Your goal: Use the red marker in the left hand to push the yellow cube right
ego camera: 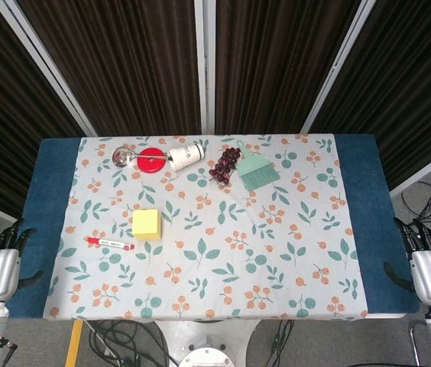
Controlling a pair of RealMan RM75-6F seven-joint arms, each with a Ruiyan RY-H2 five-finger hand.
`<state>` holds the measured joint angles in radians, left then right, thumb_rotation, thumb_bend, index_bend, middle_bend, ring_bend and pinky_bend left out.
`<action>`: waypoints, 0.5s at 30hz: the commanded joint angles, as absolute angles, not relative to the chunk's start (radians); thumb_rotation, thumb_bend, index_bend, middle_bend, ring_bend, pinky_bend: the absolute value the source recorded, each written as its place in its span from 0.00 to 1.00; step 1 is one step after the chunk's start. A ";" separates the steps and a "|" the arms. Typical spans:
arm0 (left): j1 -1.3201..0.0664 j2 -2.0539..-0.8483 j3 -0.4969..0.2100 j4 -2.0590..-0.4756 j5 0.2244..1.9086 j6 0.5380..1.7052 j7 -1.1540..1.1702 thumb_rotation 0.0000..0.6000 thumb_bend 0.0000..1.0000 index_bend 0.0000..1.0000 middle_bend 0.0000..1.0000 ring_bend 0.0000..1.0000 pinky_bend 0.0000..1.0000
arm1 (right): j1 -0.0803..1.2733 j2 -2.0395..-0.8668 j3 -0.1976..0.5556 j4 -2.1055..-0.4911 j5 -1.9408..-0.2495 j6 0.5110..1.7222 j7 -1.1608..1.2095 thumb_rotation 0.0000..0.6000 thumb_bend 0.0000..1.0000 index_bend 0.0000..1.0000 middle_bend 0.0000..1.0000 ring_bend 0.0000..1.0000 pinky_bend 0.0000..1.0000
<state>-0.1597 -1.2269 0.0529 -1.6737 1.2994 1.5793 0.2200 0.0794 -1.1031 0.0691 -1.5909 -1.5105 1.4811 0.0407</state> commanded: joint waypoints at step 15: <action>-0.205 -1.273 -0.031 -1.587 1.401 1.503 0.123 1.00 0.07 0.42 0.37 0.23 0.21 | 0.068 -1.075 0.090 -1.612 -1.521 1.536 0.024 1.00 0.21 0.03 0.16 0.01 0.12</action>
<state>-0.1834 -1.2610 -0.0197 -1.6077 1.3850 1.5311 0.1377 0.0674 -1.0754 0.0898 -1.6114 -1.5208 1.5362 0.0248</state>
